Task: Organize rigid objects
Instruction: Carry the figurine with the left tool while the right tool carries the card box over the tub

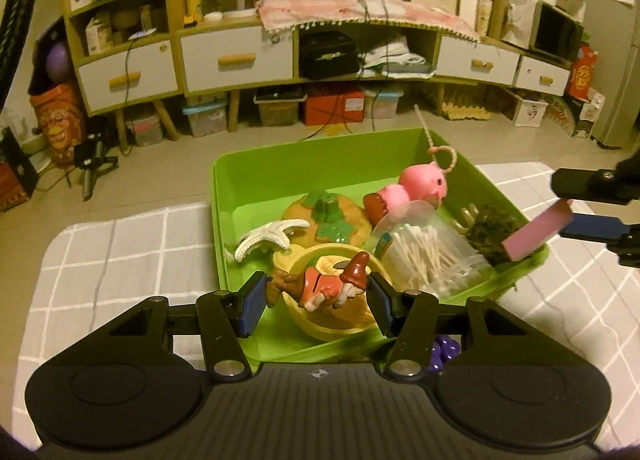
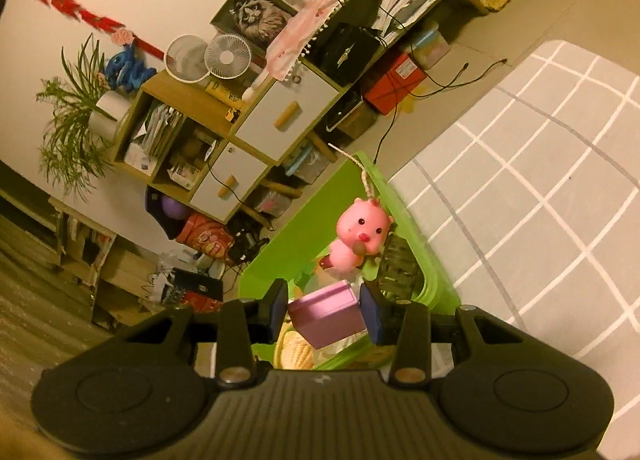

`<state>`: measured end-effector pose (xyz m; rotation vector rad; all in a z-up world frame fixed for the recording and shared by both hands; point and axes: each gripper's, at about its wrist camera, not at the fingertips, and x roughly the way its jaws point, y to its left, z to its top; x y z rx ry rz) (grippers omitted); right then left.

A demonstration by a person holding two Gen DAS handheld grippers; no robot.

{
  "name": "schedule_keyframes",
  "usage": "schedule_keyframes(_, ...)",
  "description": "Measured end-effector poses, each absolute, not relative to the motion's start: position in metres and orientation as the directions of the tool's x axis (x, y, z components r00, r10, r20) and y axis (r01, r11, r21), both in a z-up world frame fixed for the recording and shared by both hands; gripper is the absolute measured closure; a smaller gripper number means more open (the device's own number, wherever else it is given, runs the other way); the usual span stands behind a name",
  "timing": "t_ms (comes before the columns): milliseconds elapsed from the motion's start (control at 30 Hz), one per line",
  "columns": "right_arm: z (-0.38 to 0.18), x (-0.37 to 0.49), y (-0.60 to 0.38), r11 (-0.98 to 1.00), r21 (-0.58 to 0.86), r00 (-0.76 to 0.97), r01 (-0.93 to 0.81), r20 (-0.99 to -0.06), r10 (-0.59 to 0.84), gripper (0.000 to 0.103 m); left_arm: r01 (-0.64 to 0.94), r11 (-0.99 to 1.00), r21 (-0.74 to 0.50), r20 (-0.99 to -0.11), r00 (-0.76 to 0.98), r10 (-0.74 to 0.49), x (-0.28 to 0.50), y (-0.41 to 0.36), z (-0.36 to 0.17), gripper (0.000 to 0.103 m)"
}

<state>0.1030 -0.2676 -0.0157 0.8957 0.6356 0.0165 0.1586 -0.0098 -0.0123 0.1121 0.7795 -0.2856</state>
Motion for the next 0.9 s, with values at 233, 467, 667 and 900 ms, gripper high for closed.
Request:
schedule_keyframes(233,-0.013,0.110,-0.255,0.711,0.671,0.807,0.209,-0.529,0.262,0.093,0.274,0.961,-0.024,-0.721,0.662,-0.207,0.164,-0.011,-0.017,0.044)
schedule_keyframes(467,-0.017,0.114,-0.241,0.766,0.616,0.795,0.186,-0.552,0.251,0.093,0.256,0.967,-0.013,-0.716,0.673,-0.188,0.161,-0.010,-0.012,0.044)
schedule_keyframes(667,-0.015,0.114,-0.236,0.786,0.592,0.804,0.175,-0.547,0.233,0.093,0.248,0.969,-0.010,-0.728,0.663,-0.177,0.163,-0.005,-0.015,0.044)
schedule_keyframes(900,-0.008,0.116,-0.231,0.842,0.509,0.821,0.179,-0.549,0.157,0.093,0.241,0.970,-0.025,-0.737,0.651,-0.181,0.163,-0.001,-0.018,0.044)
